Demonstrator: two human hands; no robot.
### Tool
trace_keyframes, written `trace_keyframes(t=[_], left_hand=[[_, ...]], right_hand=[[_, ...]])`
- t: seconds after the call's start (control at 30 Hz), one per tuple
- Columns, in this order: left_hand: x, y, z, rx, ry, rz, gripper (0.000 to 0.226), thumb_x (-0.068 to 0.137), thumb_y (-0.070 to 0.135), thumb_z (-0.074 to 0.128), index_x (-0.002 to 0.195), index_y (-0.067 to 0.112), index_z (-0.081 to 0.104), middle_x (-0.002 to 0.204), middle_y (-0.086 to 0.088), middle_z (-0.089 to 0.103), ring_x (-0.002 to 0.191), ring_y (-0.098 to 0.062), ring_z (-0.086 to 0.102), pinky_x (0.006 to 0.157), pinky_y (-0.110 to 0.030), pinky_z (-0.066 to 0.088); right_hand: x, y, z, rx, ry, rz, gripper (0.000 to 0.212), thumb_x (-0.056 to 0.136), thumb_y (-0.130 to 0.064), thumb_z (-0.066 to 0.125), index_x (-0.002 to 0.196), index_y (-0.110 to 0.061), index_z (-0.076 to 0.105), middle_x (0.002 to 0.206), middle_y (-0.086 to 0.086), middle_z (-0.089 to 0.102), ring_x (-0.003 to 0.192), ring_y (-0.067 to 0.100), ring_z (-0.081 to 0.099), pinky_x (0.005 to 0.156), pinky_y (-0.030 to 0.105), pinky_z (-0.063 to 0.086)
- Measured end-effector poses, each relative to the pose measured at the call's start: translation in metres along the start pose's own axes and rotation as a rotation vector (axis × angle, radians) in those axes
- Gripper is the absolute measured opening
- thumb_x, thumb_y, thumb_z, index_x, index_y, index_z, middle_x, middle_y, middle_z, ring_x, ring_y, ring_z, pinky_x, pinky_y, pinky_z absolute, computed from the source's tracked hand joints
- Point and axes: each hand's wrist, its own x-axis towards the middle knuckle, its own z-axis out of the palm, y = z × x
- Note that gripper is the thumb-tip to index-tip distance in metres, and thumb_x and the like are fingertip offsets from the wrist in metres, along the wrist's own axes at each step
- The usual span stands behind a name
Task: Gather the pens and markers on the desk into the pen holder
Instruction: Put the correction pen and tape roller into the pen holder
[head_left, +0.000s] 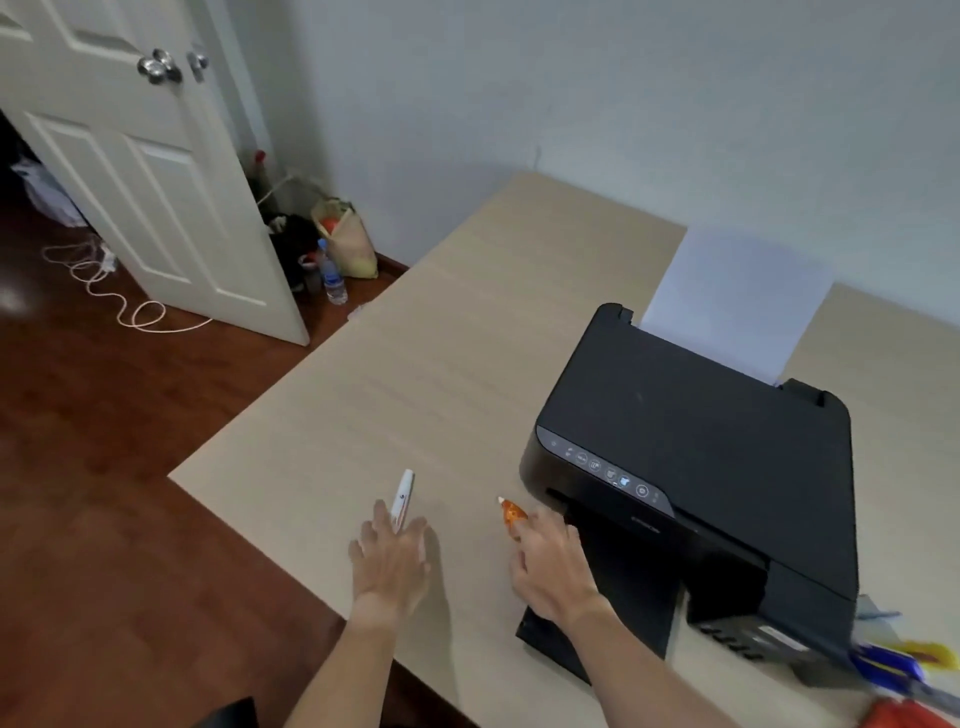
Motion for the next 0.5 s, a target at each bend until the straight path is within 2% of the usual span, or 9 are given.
trace_keyframes(t=[0.03, 0.1, 0.17, 0.27, 0.37, 0.43, 0.5], left_hand=[[0.001, -0.008, 0.004, 0.007, -0.07, -0.009, 0.058, 0.089, 0.039, 0.063, 0.142, 0.035, 0.039, 0.15, -0.011, 0.027, 0.13, -0.029, 0.042, 0.106, -0.044, 0.042], [0.003, -0.018, 0.011, 0.005, -0.163, -0.002, 0.073, 0.087, 0.039, 0.069, 0.149, 0.036, 0.029, 0.149, -0.01, 0.026, 0.131, -0.029, 0.037, 0.102, -0.046, 0.045], [0.004, -0.022, 0.016, -0.003, -0.189, 0.014, 0.081, 0.089, 0.037, 0.069, 0.154, 0.035, 0.02, 0.155, -0.012, 0.016, 0.136, -0.031, 0.03, 0.103, -0.047, 0.045], [0.006, -0.018, 0.015, 0.009, -0.185, 0.002, 0.083, 0.09, 0.032, 0.07, 0.155, 0.033, 0.018, 0.155, -0.013, 0.015, 0.132, -0.031, 0.032, 0.1, -0.044, 0.047], [0.007, -0.017, 0.014, 0.039, -0.171, -0.019, 0.086, 0.089, 0.03, 0.072, 0.155, 0.031, 0.016, 0.149, -0.01, 0.023, 0.125, -0.028, 0.036, 0.094, -0.039, 0.051], [0.007, -0.017, 0.014, 0.033, -0.179, -0.021, 0.09, 0.089, 0.029, 0.071, 0.156, 0.027, 0.013, 0.149, -0.009, 0.024, 0.127, -0.028, 0.036, 0.095, -0.039, 0.051], [0.006, -0.018, 0.01, 0.009, -0.185, -0.016, 0.091, 0.088, 0.029, 0.072, 0.156, 0.026, 0.011, 0.15, -0.008, 0.024, 0.128, -0.029, 0.035, 0.096, -0.04, 0.052]], right_hand=[[0.006, -0.006, 0.002, -0.029, -0.049, 0.011, 0.048, 0.089, -0.025, 0.04, 0.137, -0.021, 0.041, 0.131, 0.008, 0.045, 0.125, 0.028, 0.039, 0.109, 0.044, 0.029], [0.017, -0.014, 0.006, -0.116, -0.166, 0.028, 0.046, 0.09, -0.03, 0.04, 0.135, -0.023, 0.041, 0.138, 0.01, 0.039, 0.131, 0.029, 0.032, 0.111, 0.051, 0.019], [0.026, -0.017, 0.008, -0.195, -0.309, 0.07, 0.043, 0.091, -0.036, 0.038, 0.13, -0.021, 0.043, 0.144, 0.017, 0.034, 0.134, 0.033, 0.028, 0.111, 0.056, 0.015], [0.031, -0.023, 0.012, -0.232, -0.413, 0.133, 0.057, 0.091, -0.042, 0.038, 0.14, -0.013, 0.035, 0.143, 0.02, 0.036, 0.133, 0.035, 0.032, 0.112, 0.057, 0.015], [0.022, -0.03, 0.018, -0.236, -0.354, 0.108, 0.061, 0.09, -0.04, 0.04, 0.142, -0.009, 0.031, 0.132, 0.015, 0.045, 0.122, 0.033, 0.04, 0.109, 0.054, 0.02], [0.015, -0.035, 0.022, -0.199, -0.251, 0.073, 0.055, 0.091, -0.037, 0.038, 0.14, -0.012, 0.036, 0.127, 0.012, 0.05, 0.118, 0.031, 0.043, 0.108, 0.052, 0.021], [0.008, -0.039, 0.022, -0.115, -0.145, 0.047, 0.056, 0.09, -0.035, 0.037, 0.143, -0.017, 0.031, 0.123, 0.007, 0.051, 0.115, 0.028, 0.045, 0.106, 0.049, 0.024]])
